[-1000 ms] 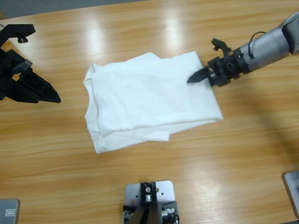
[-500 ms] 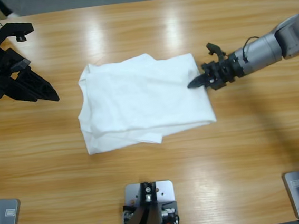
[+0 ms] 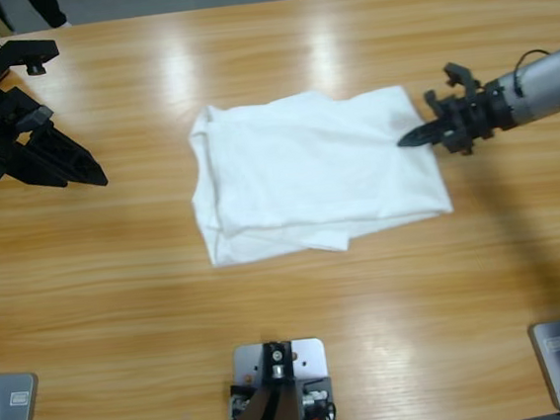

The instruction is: Fold clothes

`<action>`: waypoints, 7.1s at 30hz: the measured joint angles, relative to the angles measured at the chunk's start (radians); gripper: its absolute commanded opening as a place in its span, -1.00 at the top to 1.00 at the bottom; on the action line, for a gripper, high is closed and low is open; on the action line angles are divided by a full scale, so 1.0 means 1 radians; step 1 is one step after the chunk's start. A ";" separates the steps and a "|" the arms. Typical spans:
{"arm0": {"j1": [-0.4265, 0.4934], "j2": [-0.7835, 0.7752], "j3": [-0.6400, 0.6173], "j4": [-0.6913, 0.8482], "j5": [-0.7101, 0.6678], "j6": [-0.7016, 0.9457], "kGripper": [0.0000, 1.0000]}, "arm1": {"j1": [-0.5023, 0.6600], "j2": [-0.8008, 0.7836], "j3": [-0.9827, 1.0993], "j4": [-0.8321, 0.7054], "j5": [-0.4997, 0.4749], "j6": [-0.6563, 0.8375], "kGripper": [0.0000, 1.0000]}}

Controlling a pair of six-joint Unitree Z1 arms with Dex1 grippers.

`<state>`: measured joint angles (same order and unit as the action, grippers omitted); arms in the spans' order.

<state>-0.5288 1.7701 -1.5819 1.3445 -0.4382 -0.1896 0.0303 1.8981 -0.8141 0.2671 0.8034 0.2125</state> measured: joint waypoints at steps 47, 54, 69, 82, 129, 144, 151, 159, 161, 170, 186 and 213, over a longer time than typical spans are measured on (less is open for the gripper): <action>0.145 -0.143 0.189 -0.024 -0.010 0.135 -0.52 | 0.429 0.011 -0.957 1.000 -0.623 0.071 1.00; 0.144 -0.147 0.193 -0.024 -0.010 0.136 -0.52 | 0.526 0.132 -1.104 1.051 -0.623 0.095 1.00; 0.144 -0.147 0.194 -0.024 -0.014 0.136 -0.52 | 0.601 0.378 -1.448 1.190 -0.623 0.104 1.00; 0.144 -0.147 0.201 -0.024 -0.014 0.136 -0.52 | 0.647 0.597 -1.781 1.243 -0.575 0.104 -1.00; 0.135 -0.157 0.214 -0.024 -0.018 0.136 -0.52 | 0.821 0.034 -1.136 1.014 -0.793 -0.480 -1.00; 0.130 -0.158 0.214 -0.026 -0.018 0.136 -0.52 | 0.782 0.325 -1.477 1.109 -0.718 -0.501 -1.00; 0.130 -0.158 0.214 -0.027 -0.026 0.139 -0.52 | 0.732 0.437 -1.607 1.151 -0.711 -0.505 -1.00; 0.129 -0.155 0.214 -0.027 -0.036 0.148 -0.53 | 0.663 0.547 -1.723 1.191 -0.715 -0.508 -1.00; 0.129 -0.150 0.214 -0.027 -0.037 0.150 -0.53 | 0.662 0.572 -1.729 1.195 -0.715 -0.508 -1.00; 0.129 -0.131 0.214 -0.027 -0.053 0.158 -0.53 | 0.697 0.639 -1.741 1.204 -0.714 -0.508 -1.00; 0.127 -0.130 0.214 -0.027 -0.060 0.159 -0.53 | 0.734 0.674 -1.807 1.243 -0.845 -0.407 -1.00; -0.177 -0.184 0.058 -0.140 -0.060 0.066 -0.53 | 0.740 -0.185 -1.266 1.244 -0.768 -0.150 -1.00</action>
<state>-0.7059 1.5860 -1.5237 1.2045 -0.4985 -0.1235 0.7703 1.7136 -2.0798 1.5112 0.0358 0.0629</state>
